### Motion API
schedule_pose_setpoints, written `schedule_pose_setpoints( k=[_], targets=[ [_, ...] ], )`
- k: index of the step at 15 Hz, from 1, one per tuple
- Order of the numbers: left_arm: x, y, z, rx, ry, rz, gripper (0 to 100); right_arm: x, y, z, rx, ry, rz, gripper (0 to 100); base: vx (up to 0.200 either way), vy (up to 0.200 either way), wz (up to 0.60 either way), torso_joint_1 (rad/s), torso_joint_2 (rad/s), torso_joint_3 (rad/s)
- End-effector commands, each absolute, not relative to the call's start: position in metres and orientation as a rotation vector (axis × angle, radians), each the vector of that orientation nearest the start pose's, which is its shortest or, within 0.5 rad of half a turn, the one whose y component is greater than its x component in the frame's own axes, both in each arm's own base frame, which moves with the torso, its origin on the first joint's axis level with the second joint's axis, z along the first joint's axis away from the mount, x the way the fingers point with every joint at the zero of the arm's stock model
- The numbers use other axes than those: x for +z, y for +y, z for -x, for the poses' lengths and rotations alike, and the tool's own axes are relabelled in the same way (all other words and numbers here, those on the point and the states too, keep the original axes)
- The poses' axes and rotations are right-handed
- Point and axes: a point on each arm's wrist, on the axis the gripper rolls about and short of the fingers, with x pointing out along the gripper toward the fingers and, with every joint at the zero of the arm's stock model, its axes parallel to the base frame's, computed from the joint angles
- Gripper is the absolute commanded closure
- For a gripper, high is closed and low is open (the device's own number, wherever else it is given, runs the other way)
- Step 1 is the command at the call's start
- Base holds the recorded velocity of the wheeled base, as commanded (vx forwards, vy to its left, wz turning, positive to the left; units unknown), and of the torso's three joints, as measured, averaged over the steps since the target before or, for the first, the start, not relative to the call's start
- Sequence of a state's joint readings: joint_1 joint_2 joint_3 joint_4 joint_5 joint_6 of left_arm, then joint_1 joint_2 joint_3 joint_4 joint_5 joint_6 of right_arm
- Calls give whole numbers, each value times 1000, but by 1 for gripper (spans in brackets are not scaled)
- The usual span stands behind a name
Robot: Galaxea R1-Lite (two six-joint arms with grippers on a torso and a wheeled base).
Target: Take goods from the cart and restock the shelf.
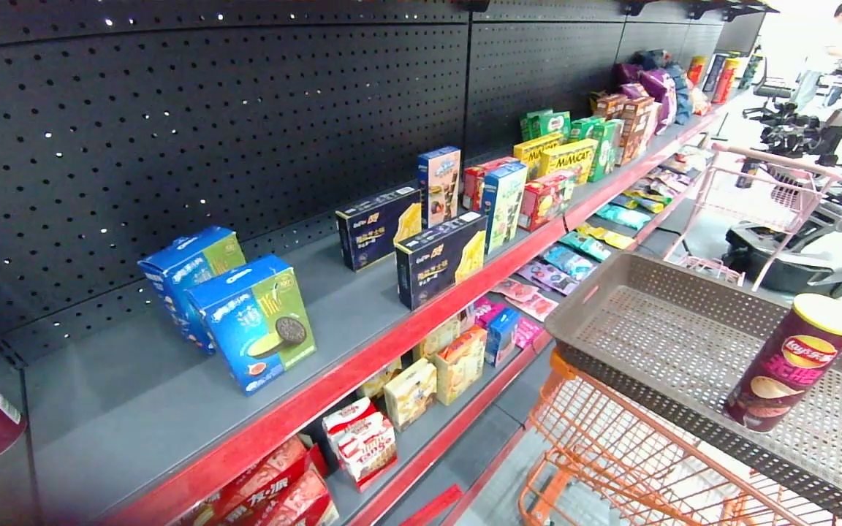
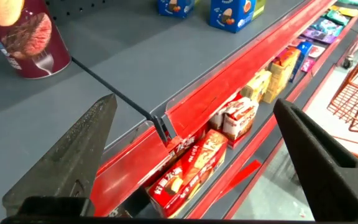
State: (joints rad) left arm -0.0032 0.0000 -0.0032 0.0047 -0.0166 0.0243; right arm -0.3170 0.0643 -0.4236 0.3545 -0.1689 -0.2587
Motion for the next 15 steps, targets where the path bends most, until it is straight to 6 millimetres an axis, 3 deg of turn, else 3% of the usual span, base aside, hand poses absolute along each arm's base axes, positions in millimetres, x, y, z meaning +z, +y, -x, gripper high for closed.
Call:
schedule_pose_setpoints(
  k=[1, 3, 6, 8, 11, 12, 15],
  targets=[
    [76, 0, 23, -20, 1, -25, 0, 152, 7, 44, -638, 149, 185, 0, 0, 0, 0, 0, 0, 0],
    [76, 0, 23, -20, 1, -25, 0, 147, -2, 24, -779, 172, 73, 0, 0, 0, 0, 0, 0, 0],
    [76, 0, 23, -20, 1, -25, 0, 146, -8, 9, -788, 150, 60, 0, 0, 0, 0, 0, 0, 0],
    [76, 0, 23, -20, 1, -25, 0, 159, -11, -13, -590, 81, 49, 0, 0, 0, 0, 0, 0, 0],
    [76, 0, 23, -20, 1, -25, 0, 163, -14, -40, -451, 144, -40, 0, 0, 0, 0, 0, 0, 0],
    [76, 0, 23, -20, 1, -25, 0, 165, -15, -56, -414, 149, -92, 0, 0, 0, 0, 0, 0, 0],
    [76, 0, 23, -20, 1, -25, 0, 155, -20, -81, -413, 284, -120, 0, 0, 0, 0, 0, 0, 0]
  ],
)
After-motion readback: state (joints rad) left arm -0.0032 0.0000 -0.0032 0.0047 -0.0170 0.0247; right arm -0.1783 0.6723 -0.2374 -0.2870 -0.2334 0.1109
